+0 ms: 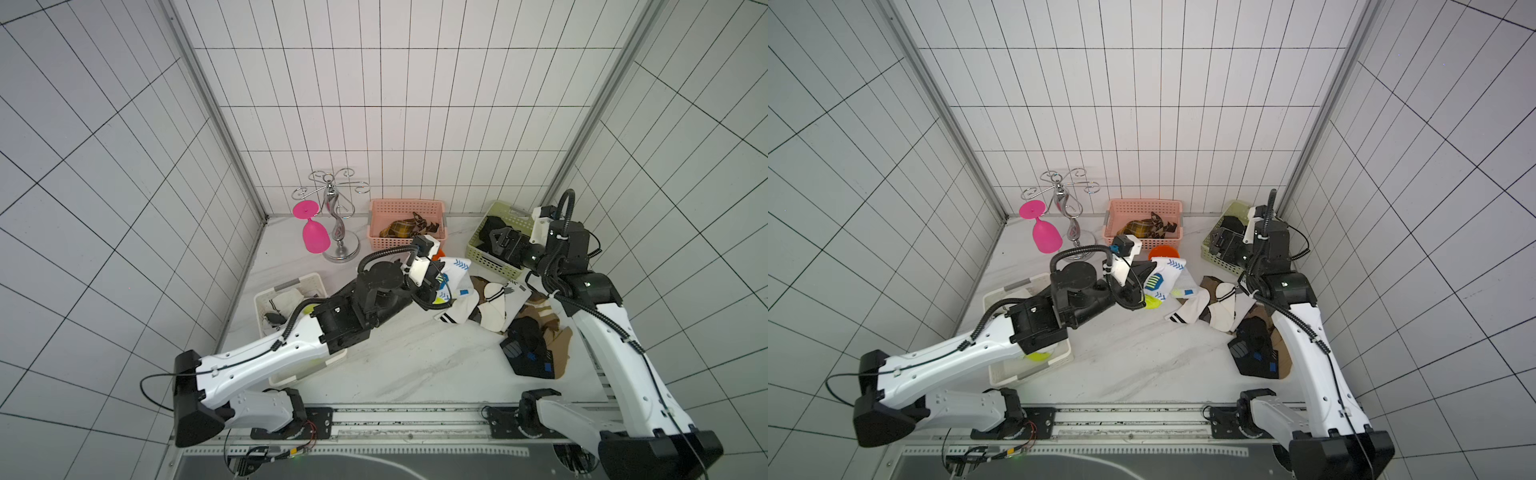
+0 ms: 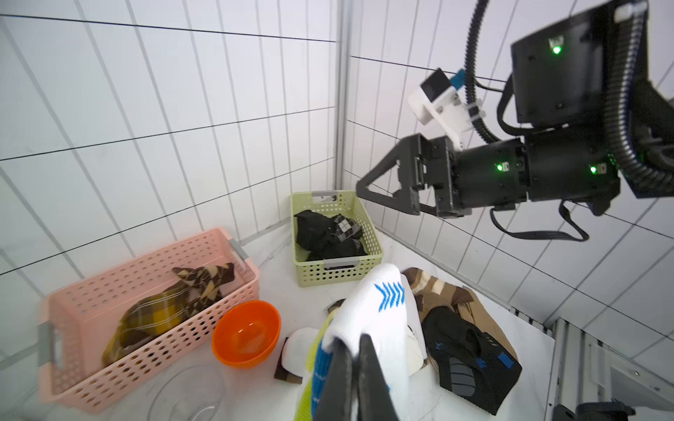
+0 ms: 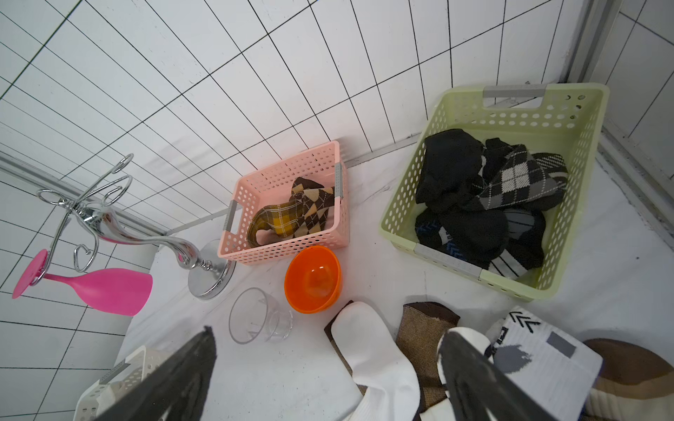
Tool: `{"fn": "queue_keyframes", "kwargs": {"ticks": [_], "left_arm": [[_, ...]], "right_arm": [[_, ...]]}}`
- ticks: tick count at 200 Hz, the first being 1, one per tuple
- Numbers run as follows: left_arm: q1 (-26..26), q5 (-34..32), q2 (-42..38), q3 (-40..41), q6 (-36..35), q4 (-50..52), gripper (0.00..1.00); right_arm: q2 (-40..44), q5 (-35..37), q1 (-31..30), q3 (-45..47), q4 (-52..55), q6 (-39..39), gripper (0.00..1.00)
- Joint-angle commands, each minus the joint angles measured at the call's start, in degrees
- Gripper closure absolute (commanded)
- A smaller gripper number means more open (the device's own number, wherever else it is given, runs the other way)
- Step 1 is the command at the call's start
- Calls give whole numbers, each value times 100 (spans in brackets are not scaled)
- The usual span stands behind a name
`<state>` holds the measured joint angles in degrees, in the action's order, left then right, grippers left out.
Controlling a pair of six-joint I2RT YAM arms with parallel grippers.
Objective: Sort the socks into the basket by color
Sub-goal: Pick up the sock at the center of the board, then place the sock in the bin.
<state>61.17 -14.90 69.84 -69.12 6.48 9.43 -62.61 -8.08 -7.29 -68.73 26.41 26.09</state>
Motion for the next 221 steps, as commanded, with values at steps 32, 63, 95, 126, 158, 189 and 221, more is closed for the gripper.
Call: {"fn": "queue_keyframes", "kwargs": {"ticks": [32,63,95,126,158,189,221], "left_arm": [[-96,-2222,-1086,164,899,1812,100],[-114,-3260,-1689,260,1730,2952,100],[-132,-3885,-2268,301,3008,4258,100],[-140,-4094,-2492,149,4128,5555,100],[-164,-4277,-2607,22,5062,6681,100],[-504,-4013,-2641,73,5441,7267,100],[-1462,-3167,-2755,632,4797,6835,100]], "right_arm": [[-139,149,-62,280,57,-213,3],[-297,157,-79,264,82,-289,1],[-444,261,-89,233,141,-384,1],[-623,178,-100,219,126,-404,0],[-752,140,-141,263,54,-403,1],[-866,107,-175,263,12,-419,1],[-961,62,-186,372,-80,-442,1]]}}
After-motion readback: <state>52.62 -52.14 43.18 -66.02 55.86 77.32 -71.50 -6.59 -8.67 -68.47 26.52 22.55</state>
